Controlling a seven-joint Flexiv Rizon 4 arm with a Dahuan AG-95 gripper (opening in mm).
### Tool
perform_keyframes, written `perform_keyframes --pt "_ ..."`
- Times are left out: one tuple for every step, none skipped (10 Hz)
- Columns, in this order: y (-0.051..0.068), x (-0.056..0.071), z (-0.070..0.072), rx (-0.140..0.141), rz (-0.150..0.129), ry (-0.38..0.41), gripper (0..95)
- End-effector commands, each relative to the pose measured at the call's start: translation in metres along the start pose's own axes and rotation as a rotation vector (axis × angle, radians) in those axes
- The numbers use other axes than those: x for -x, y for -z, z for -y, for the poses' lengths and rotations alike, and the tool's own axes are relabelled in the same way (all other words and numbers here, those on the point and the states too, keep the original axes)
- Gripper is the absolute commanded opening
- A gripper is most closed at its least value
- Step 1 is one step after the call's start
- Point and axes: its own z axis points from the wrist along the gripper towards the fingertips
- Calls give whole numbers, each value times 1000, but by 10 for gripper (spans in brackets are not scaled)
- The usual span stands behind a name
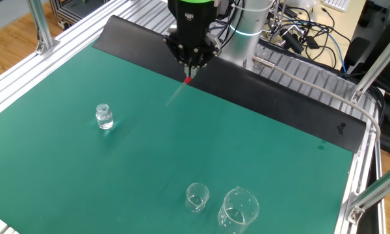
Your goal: Transfer liquid using a dropper
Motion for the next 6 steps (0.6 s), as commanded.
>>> perform_keyframes --pt "2 5 -14 7 -2 -41 0" --pt "0 8 -22 4 0 -54 0" --pt "-1 10 -28 2 4 -63 0" --pt "-2 12 -33 3 4 -69 0" --pt "-2 14 -40 5 5 -76 0" --pt "-2 15 -49 8 3 -86 0"
